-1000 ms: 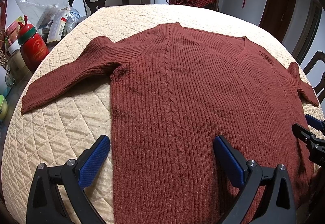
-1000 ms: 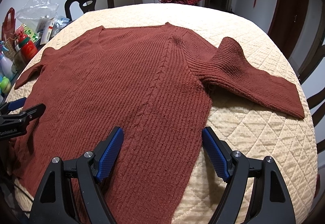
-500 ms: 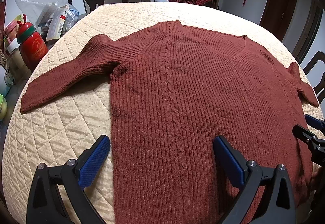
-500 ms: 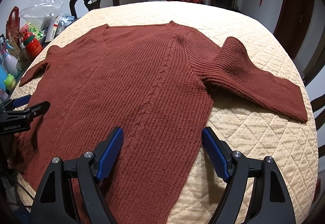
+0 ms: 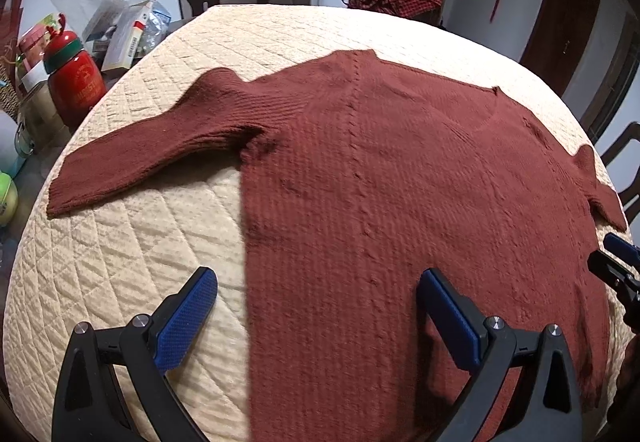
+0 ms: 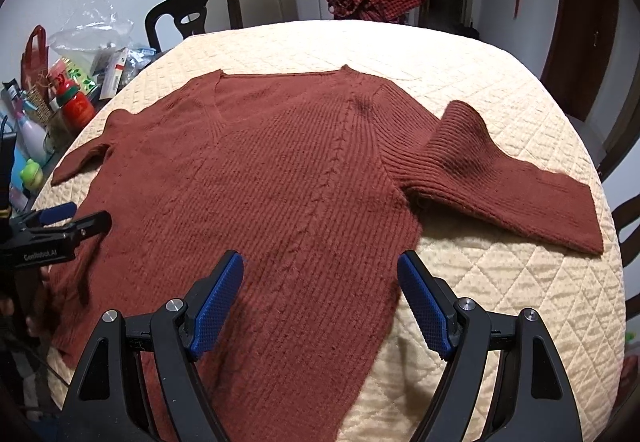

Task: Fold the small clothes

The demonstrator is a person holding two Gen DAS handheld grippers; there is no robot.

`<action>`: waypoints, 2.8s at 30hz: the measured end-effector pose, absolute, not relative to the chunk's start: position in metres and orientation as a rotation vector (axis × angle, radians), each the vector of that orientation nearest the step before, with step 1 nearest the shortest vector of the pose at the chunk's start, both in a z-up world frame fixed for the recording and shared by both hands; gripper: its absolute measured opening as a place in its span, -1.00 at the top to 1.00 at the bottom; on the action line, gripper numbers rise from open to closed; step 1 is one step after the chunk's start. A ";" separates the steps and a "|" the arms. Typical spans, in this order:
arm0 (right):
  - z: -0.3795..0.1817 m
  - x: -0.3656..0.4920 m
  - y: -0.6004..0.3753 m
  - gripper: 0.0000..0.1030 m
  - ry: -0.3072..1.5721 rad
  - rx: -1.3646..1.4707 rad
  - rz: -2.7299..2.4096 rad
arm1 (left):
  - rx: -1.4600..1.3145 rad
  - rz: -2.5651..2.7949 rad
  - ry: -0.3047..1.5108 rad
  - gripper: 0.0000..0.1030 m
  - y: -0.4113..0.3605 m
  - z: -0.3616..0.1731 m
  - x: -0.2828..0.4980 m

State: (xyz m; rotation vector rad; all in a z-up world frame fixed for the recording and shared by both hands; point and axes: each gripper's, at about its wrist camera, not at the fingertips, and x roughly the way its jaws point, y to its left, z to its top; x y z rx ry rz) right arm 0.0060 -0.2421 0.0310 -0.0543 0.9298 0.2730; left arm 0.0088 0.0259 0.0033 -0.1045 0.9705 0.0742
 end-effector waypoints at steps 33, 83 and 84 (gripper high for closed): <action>0.023 0.036 -0.219 -0.54 0.970 -0.083 0.305 | -0.414 0.479 0.822 -0.41 0.200 -0.001 0.024; 0.022 0.109 -0.170 0.02 1.019 0.094 0.511 | -0.234 -0.081 0.881 0.26 0.100 0.008 0.118; 0.017 0.114 -0.167 0.16 1.039 0.085 0.505 | -0.231 -0.077 0.889 0.29 0.099 0.003 0.119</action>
